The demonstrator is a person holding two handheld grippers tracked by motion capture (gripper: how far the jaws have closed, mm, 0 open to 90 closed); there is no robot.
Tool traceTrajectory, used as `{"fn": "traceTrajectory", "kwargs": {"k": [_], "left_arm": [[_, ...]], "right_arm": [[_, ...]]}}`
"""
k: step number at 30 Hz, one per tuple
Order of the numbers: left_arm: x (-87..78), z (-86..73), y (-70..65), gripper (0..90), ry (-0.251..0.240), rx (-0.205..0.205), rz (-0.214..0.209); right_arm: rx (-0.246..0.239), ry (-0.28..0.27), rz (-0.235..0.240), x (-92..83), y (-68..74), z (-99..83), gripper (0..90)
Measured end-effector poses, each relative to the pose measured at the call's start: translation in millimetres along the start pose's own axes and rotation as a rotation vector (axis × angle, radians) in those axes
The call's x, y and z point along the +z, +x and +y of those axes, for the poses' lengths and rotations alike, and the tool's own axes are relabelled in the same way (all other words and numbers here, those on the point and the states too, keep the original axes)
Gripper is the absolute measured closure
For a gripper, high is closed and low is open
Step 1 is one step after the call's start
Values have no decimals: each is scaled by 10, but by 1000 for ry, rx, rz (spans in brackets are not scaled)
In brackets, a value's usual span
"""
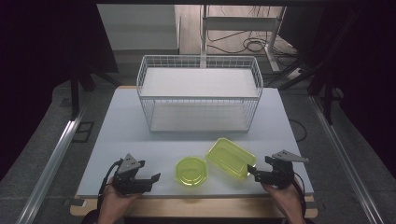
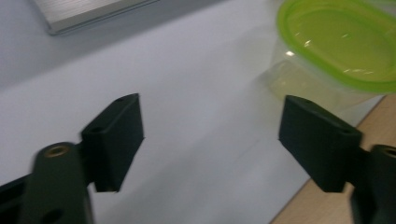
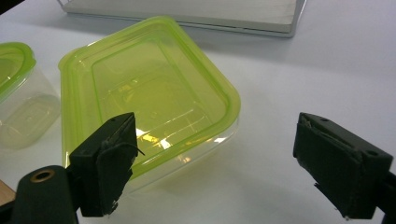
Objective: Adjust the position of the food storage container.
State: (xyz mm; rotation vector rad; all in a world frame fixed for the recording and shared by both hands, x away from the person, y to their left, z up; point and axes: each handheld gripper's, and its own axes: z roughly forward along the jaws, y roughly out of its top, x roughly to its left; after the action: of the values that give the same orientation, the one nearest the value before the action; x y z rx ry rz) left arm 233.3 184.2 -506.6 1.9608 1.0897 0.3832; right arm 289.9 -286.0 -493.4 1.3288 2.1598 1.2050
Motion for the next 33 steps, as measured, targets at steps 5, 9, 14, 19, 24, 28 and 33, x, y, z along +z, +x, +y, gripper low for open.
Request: {"fn": "traceTrajectory", "kwargs": {"k": [5,9,14,19,24,28,33], "left_arm": [[-69,116,-140,457,-29,12,-40],[-92,218,-292,613,-70,44,-104],[7,335,-533,776,-77,78,-191],[209,390,-762,879,-37,89,-257],[382,452,-965,900,-4,116,-272],[477,521,-1056,900,7,128,-275],[634,659,-1181,900,27,158,-255]], "right_arm": [[-3,-3,-7,-2,1,4,149],[3,-1,-9,-14,-4,5,152],[-3,-1,-13,-13,11,7,154],[-3,-1,-17,-15,17,5,154],[-8,-4,-17,-18,20,7,155],[-10,-2,-18,-13,24,7,155],[-16,4,-15,-5,29,9,155]]}}
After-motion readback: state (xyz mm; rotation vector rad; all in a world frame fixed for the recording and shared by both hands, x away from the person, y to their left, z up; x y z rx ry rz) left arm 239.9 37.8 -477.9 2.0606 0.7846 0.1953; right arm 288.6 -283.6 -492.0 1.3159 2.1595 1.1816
